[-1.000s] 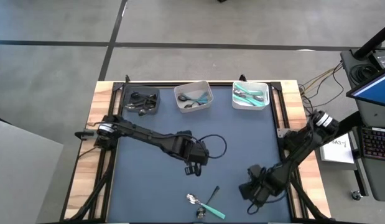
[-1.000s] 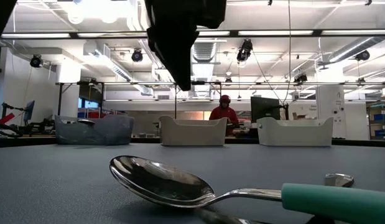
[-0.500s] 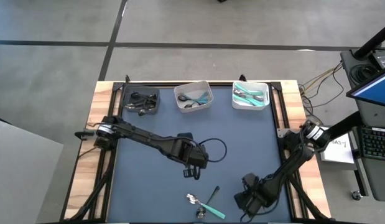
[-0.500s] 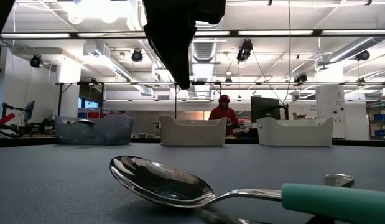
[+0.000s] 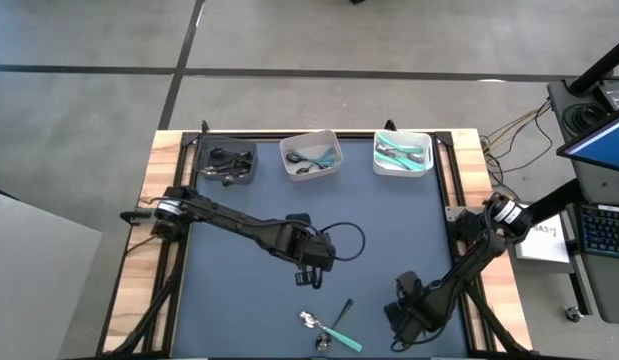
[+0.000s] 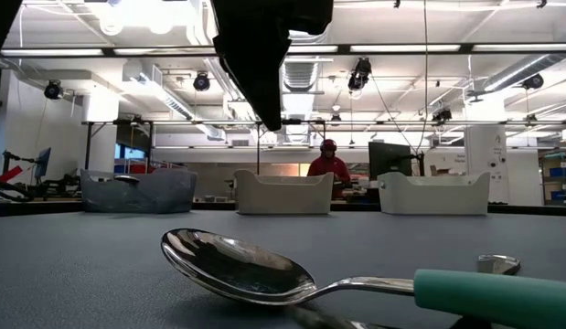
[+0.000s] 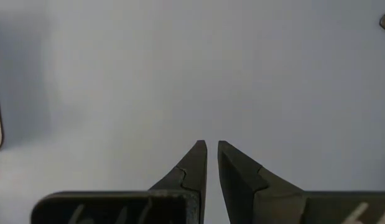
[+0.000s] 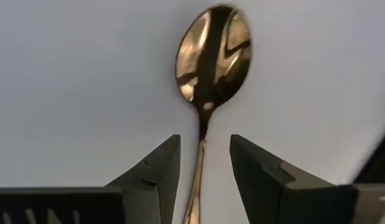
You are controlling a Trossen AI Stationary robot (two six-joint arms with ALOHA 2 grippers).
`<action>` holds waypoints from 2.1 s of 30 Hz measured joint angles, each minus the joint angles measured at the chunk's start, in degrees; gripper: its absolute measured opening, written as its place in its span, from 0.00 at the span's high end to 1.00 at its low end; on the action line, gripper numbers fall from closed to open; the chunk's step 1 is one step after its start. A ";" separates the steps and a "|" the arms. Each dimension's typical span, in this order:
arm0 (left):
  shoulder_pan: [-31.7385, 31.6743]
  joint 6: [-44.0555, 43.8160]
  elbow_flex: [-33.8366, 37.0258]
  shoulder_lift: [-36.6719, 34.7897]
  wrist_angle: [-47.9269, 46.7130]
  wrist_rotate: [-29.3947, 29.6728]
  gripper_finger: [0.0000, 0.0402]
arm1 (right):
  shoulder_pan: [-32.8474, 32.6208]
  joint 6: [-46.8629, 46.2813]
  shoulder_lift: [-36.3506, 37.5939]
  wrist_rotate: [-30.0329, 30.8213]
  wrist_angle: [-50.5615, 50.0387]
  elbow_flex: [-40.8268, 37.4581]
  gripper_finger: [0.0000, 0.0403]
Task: Sort silverware by color (type)
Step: Put the black spoon into the black bin
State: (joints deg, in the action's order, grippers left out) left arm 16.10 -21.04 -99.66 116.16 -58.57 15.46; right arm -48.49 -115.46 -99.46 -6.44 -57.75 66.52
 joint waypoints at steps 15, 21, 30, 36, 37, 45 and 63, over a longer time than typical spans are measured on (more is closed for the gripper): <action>0.00 -0.46 0.00 0.00 0.53 0.00 0.94 | 0.01 4.09 0.35 -0.02 9.23 -8.05 0.76; 0.00 -0.26 0.00 0.03 0.52 0.00 0.94 | 0.09 8.55 0.28 0.22 10.25 -8.10 0.96; -1.23 1.41 0.02 1.06 0.64 -4.55 0.94 | 0.10 10.57 3.36 2.53 10.08 -8.13 0.97; -2.29 3.86 0.07 0.29 9.02 -2.89 0.94 | 0.82 11.59 9.53 16.10 8.11 -8.64 0.98; -2.27 4.16 0.07 -0.27 11.56 -2.37 0.94 | 1.11 11.92 10.23 17.53 7.61 -8.86 0.98; -4.03 5.55 0.04 -3.81 21.18 4.59 0.94 | 7.70 22.00 16.35 26.61 1.54 -10.59 0.98; -8.05 -4.85 7.67 -24.63 -3.58 19.27 0.94 | 30.15 55.79 26.24 30.72 6.51 -12.79 0.98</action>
State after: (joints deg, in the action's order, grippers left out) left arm 8.05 -25.89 -91.99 91.52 -62.14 34.74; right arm -18.34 -59.67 -73.22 24.28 -51.25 53.73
